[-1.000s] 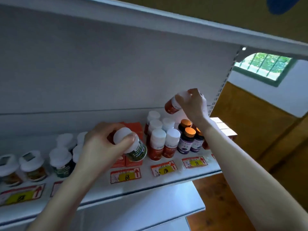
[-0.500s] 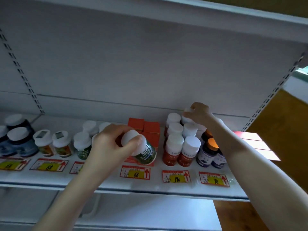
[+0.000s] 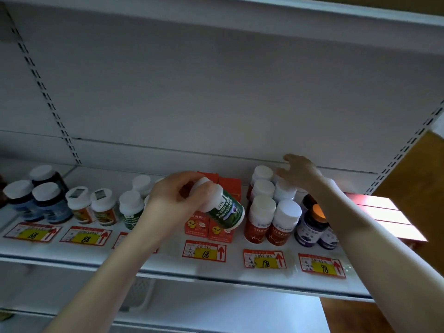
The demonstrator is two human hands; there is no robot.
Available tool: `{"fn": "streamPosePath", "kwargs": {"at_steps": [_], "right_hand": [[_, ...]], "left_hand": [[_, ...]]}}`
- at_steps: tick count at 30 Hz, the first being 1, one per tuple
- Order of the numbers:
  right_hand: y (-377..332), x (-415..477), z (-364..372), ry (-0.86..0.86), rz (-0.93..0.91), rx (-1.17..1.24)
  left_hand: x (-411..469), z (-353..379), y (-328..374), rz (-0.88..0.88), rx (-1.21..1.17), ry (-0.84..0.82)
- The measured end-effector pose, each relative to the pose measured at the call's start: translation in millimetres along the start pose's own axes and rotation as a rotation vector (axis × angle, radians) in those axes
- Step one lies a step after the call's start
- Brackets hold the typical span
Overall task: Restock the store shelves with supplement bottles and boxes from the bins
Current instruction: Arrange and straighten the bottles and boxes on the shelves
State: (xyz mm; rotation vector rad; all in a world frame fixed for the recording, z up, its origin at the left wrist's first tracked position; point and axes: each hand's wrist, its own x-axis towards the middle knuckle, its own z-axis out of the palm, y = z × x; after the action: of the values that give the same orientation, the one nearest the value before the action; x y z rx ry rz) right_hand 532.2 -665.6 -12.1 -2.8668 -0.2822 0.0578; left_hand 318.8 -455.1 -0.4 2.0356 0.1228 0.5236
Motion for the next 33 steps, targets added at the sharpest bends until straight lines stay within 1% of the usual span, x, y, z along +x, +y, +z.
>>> {"fn": "streamPosePath", "kwargs": {"at_steps": [2, 3, 4, 6, 8, 10, 11, 12, 14, 16, 17, 19, 22, 25, 27, 29, 33], "right_hand": [[-10, -19, -9, 0.168, -0.097, 0.206], [-18, -32, -13, 0.214, -0.150, 0.349], [-26, -49, -17, 0.209, -0.203, 0.498], [-41, -83, -20, 0.110, -0.324, 0.707], [-51, -111, -20, -0.034, -0.433, 0.769], [-59, -129, -14, -0.170, -0.488, 0.797], [-63, -134, -10, -0.212, -0.501, 0.815], [-68, -138, -5, -0.222, -0.503, 0.834], [-77, -141, 4, -0.184, -0.495, 0.872], [-84, -142, 11, -0.148, -0.476, 0.945], [-88, -142, 14, -0.139, -0.466, 0.979], [-95, -143, 18, -0.139, -0.450, 1.026], [-107, -143, 23, -0.174, -0.446, 1.049], [-121, -140, 19, -0.208, -0.452, 0.954], [-132, -137, 11, -0.175, -0.453, 0.854], [-149, -132, 4, -0.116, -0.464, 0.803], [-189, -127, -2, -0.072, -0.536, 0.639]], "left_hand": [[3, -1, 3, 0.008, -0.002, -0.019], [5, -1, 6, 0.012, -0.005, -0.034], [7, -1, 7, 0.016, -0.009, -0.049], [11, -2, 10, 0.015, -0.023, -0.056], [14, -5, 11, -0.005, -0.038, -0.049], [17, -7, 12, -0.037, -0.097, -0.022], [17, -7, 13, -0.049, -0.121, -0.002], [17, -7, 13, -0.054, -0.133, 0.016], [14, -6, 10, -0.084, -0.182, 0.073], [9, -9, 3, -0.158, -0.303, 0.136], [4, -12, -1, -0.177, -0.354, 0.150], [-6, -17, -9, -0.175, -0.350, 0.124], [-19, -27, -16, -0.168, -0.308, -0.001], [-24, -39, -25, -0.164, -0.344, -0.053], [-24, -48, -32, -0.133, -0.341, -0.073], [-22, -56, -40, -0.089, -0.293, -0.106], [-14, -76, -54, -0.021, -0.218, -0.162]]}}
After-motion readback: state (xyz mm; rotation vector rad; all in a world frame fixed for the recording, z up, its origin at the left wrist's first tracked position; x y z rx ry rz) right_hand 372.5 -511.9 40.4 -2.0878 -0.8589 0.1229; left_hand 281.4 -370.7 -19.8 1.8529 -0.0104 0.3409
